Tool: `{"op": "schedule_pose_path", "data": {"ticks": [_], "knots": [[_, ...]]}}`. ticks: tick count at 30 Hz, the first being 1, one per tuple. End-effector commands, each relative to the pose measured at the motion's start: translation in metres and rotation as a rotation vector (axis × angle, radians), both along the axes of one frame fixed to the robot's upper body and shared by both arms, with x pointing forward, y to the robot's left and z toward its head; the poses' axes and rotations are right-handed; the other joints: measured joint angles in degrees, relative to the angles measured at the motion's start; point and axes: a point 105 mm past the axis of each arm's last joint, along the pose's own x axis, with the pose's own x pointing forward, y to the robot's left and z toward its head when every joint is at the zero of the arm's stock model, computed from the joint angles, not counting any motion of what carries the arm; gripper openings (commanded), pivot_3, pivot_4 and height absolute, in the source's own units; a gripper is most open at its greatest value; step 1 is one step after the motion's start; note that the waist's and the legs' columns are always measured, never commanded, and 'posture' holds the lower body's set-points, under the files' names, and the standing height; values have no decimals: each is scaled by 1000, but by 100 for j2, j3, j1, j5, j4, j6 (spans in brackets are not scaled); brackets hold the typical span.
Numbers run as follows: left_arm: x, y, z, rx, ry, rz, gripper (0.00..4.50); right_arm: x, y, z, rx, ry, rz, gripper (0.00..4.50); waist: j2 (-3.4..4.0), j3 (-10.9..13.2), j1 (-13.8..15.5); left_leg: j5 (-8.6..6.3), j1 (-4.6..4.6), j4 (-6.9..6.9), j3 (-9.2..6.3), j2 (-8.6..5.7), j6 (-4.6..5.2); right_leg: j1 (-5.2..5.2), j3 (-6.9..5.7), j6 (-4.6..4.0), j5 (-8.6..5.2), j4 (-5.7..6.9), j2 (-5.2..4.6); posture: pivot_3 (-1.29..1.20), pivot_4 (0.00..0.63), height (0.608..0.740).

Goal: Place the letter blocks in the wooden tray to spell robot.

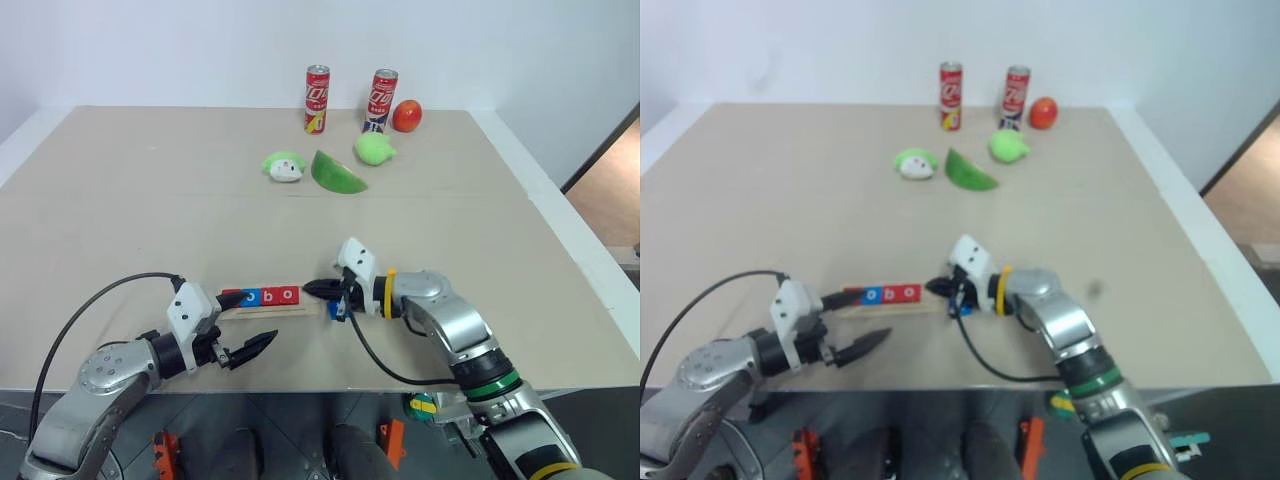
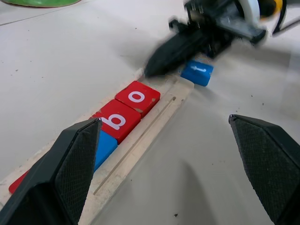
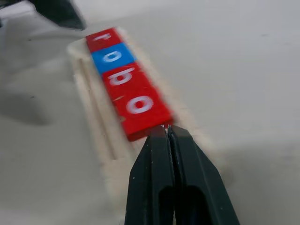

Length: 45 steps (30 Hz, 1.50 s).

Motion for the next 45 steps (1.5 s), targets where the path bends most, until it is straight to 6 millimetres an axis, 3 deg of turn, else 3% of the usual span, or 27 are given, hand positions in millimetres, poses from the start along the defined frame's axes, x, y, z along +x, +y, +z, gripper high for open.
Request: {"op": "schedule_pose_path", "data": {"ticks": [1,7,11,12,20,25,26,34,40,45], "knots": [[-9,-7,10,16,-51,-89,4500,4,-27,38,47,-71,25,861,0,0,10,0,0,0,1,-1,0,0,0,1,-1,-1,-2,0,150,740],[-18,-11,10,25,-24,-195,4500,-19,-54,24,-42,29,242,3035,0,0,57,-2,1,-4,0,0,2,1,-4,-5,-8,-4,0,0,150,740],[-18,-13,10,24,-24,-205,4500,-22,-54,12,-91,27,321,4411,0,1,39,-3,5,-5,2,7,4,0,-5,-11,-7,-3,4,0,150,740],[-19,-14,10,23,-23,-208,4500,-20,-52,10,-90,22,330,4460,0,1,38,-2,6,-4,1,8,4,1,-6,-12,-6,-2,6,0,150,740],[-18,-14,11,17,-23,-192,4500,-8,-41,-5,-99,-8,337,4460,0,1,51,-2,7,0,3,4,4,4,-4,-8,-2,-1,1,0,150,740],[-17,-14,12,12,-33,-175,4500,-12,-37,-15,-106,3,364,4460,1,1,57,-2,6,-1,1,4,3,5,-4,-7,-4,-1,2,0,150,740],[-16,-14,13,12,-40,-167,4500,-14,-37,-18,-108,4,369,3923,1,1,59,-2,6,-1,0,4,3,5,-4,-7,-4,-1,2,0,150,740],[-15,-13,10,19,-43,-142,4500,-25,-36,-26,-84,30,316,1245,0,0,64,-2,9,0,-2,6,3,9,-7,-8,-3,-1,2,0,150,740],[-13,-14,7,18,-40,-137,4500,-29,-41,-28,-84,16,201,1229,0,0,70,-2,11,1,-2,4,3,10,-6,-7,-4,0,1,0,150,740],[-9,-13,7,19,-47,-128,4500,-9,-46,2,-25,-54,97,1229,0,0,68,0,10,5,1,2,2,10,-2,-3,3,0,1,0,150,740]]}}
